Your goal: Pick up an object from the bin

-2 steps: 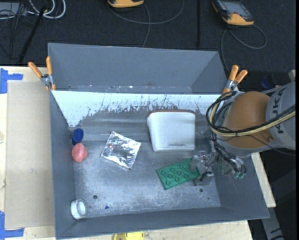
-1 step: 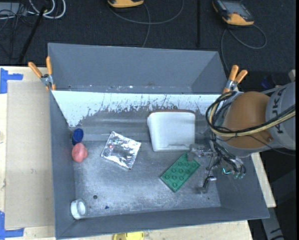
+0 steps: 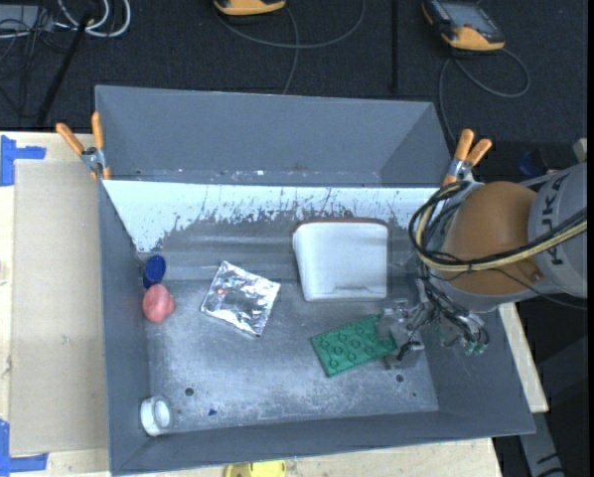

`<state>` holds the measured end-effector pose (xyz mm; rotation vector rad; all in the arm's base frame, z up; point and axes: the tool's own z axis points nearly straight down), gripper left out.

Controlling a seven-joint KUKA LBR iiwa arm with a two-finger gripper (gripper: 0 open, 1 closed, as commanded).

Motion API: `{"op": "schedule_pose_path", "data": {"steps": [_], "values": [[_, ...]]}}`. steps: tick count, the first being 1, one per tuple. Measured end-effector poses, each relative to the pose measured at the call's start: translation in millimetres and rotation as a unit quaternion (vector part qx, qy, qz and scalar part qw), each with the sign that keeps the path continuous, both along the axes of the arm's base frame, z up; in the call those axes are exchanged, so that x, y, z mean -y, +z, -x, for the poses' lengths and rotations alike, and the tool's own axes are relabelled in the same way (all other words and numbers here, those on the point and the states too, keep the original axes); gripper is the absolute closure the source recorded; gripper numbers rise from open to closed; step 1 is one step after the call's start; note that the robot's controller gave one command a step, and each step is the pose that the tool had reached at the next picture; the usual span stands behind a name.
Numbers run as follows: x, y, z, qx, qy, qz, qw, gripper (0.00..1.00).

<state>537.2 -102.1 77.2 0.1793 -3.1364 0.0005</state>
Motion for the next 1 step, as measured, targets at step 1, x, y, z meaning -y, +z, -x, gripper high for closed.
{"op": "schedule_pose_path", "data": {"steps": [1], "values": [[-11.3, 166.6, 35.4, 0.0035, 0.021, 0.0, 0.9998, 1.0]]}}
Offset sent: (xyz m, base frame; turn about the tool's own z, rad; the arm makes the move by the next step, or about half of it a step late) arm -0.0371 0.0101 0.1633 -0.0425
